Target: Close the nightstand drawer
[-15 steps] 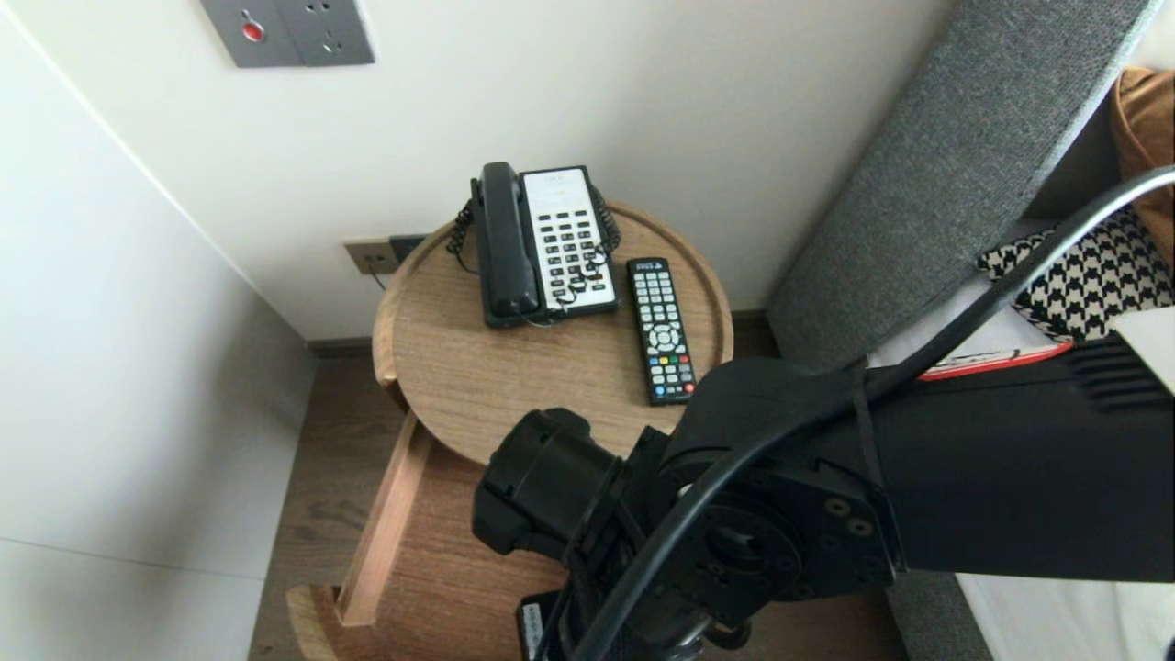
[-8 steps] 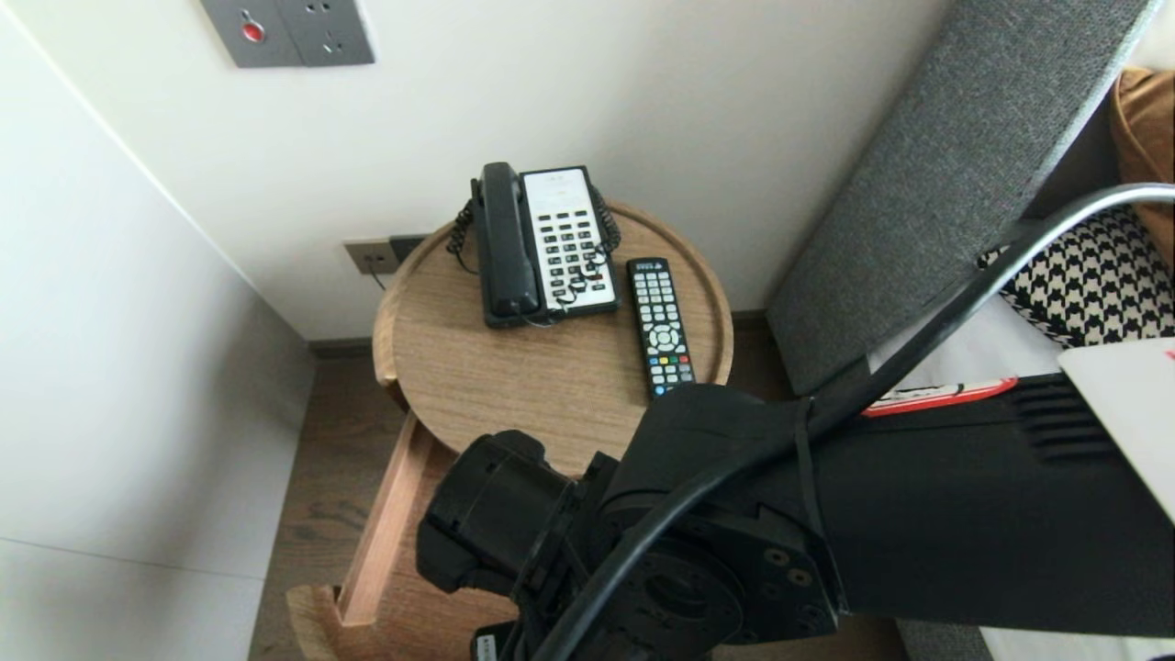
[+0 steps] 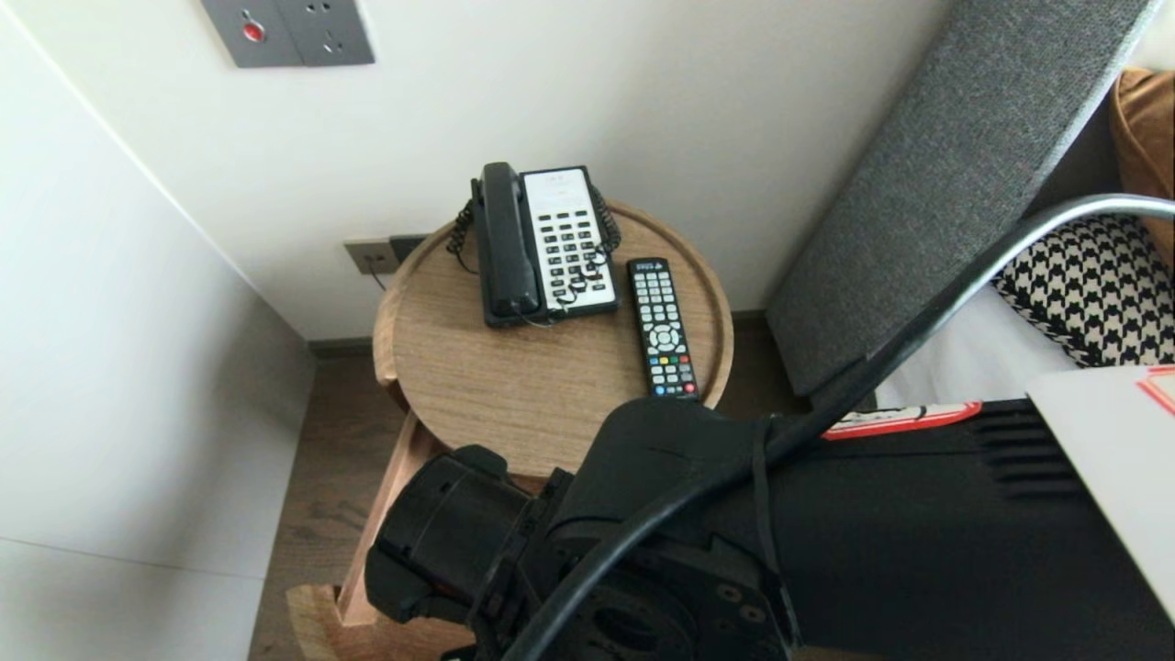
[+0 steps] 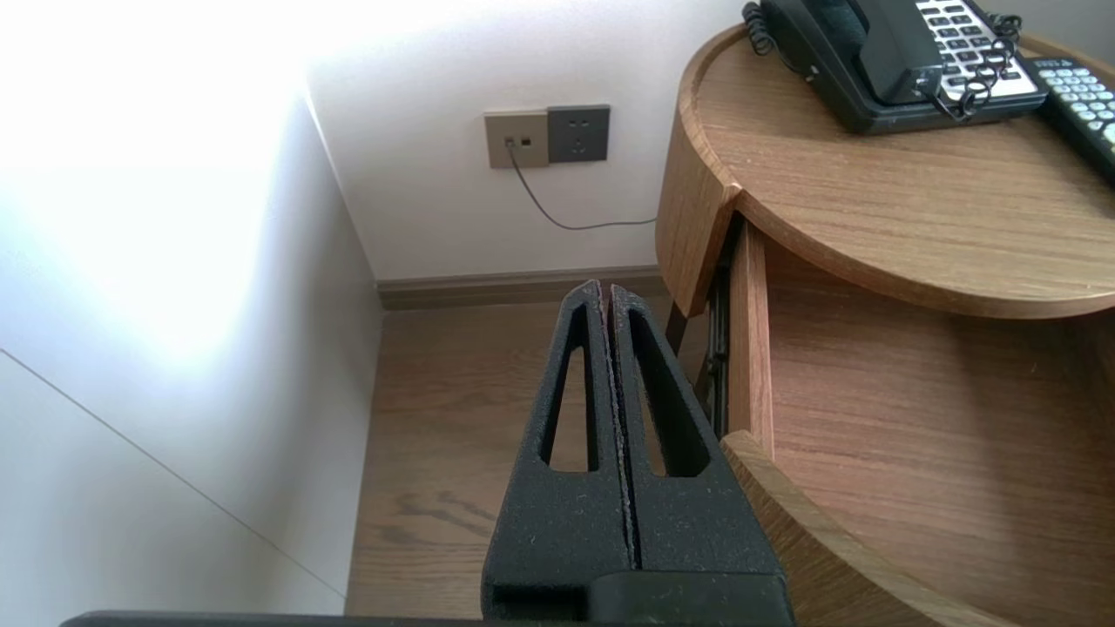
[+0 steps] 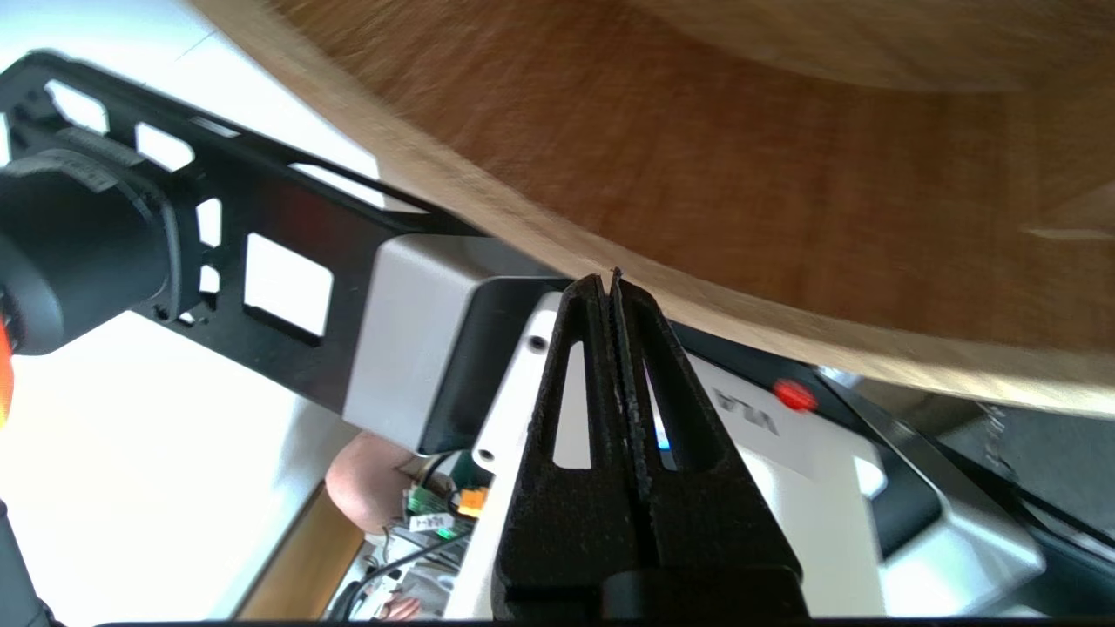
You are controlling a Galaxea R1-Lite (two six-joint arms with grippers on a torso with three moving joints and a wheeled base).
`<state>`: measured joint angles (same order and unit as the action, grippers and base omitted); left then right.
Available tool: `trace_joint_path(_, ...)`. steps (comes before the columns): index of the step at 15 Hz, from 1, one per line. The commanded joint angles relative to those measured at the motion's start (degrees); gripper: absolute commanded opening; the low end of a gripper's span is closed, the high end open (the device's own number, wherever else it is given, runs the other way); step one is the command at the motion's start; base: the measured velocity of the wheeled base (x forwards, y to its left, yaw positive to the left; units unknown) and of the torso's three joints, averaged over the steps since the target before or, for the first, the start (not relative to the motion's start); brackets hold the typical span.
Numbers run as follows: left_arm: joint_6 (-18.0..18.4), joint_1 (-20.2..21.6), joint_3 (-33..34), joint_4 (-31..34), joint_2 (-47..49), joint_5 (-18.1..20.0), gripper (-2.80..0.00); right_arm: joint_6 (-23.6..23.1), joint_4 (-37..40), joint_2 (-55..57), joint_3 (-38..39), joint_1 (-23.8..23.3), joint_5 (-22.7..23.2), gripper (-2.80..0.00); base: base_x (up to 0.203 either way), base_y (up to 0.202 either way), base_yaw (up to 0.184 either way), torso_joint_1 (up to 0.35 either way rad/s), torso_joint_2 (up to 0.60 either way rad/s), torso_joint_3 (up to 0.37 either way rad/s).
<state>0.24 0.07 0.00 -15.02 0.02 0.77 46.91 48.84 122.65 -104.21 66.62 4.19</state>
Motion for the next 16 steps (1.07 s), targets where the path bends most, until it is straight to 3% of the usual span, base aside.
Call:
trace_joint_path(1, 0.0, 0.0, 2.3, -0.1, -0.2, 0.0, -2.80, 0.3, 1.5, -0.7, -0.3, -1.2, -0.1, -2.80, 0.000, 0.000, 0.000, 0.000, 0.00, 0.000)
trace_joint_path(4, 0.0, 0.0, 2.3, -0.1, -0.2, 0.0, -2.80, 0.3, 1.7, -3.4, 2.7, -5.2, -0.2, -2.80, 0.000, 0.000, 0.000, 0.000, 0.00, 0.000)
trace_joint_path(8, 0.0, 0.0, 2.3, -0.1, -0.2, 0.0, -2.80, -0.2, 1.1, -8.4, 10.9, -7.2, 0.3, -2.80, 0.000, 0.000, 0.000, 0.000, 0.00, 0.000)
trace_joint_path(16, 0.0, 0.0, 2.3, -0.1, -0.2, 0.0, -2.80, -3.3, 0.4, -14.2, 23.0, -10.7, 6.6, -2.80, 0.000, 0.000, 0.000, 0.000, 0.00, 0.000)
